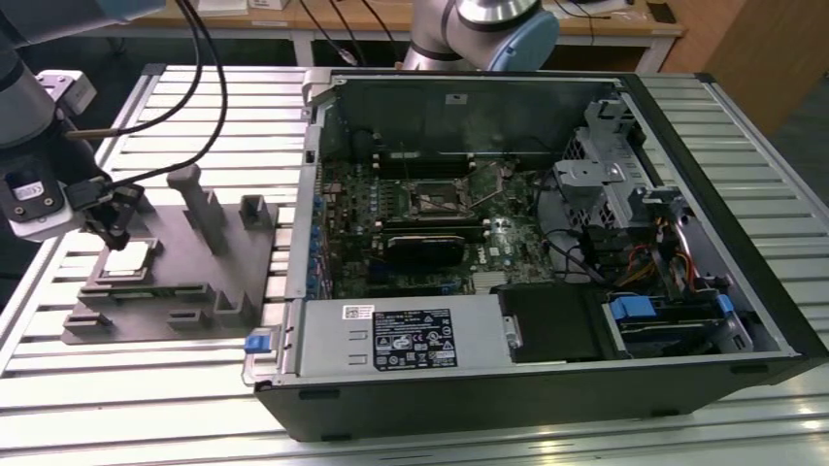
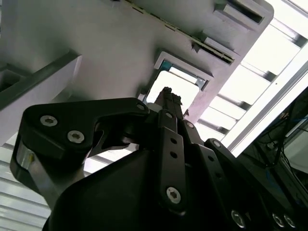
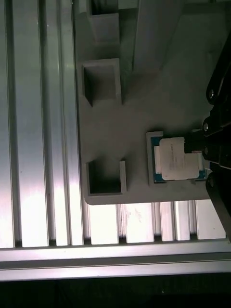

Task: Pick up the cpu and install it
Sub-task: 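Pick up the cpu and move it towards the insertion slot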

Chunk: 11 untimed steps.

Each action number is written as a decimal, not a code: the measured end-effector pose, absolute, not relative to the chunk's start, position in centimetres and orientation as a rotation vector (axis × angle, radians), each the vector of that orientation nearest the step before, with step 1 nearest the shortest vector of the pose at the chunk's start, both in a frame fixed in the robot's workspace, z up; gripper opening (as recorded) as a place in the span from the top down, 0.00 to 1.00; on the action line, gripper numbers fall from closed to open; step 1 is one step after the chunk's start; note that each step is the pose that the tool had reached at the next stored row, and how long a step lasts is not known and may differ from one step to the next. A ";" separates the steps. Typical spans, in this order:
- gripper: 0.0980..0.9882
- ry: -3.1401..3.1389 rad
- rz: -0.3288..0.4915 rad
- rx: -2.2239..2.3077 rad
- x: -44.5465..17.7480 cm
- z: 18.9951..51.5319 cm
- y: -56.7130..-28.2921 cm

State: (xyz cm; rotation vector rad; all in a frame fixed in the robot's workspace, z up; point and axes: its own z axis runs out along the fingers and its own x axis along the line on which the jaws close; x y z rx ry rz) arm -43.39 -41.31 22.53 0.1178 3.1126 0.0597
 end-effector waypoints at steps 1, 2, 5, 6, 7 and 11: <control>0.99 3.113 0.060 0.118 -43.4 22.4 -41.3; 0.99 3.114 0.060 0.118 -43.5 22.3 -41.3; 0.99 3.115 0.059 0.118 -43.6 22.0 -41.3; 0.99 3.116 0.059 0.118 -43.7 21.8 -41.3; 0.99 3.116 0.059 0.118 -43.7 21.7 -41.3; 0.99 3.116 0.060 0.118 -44.0 21.4 -41.3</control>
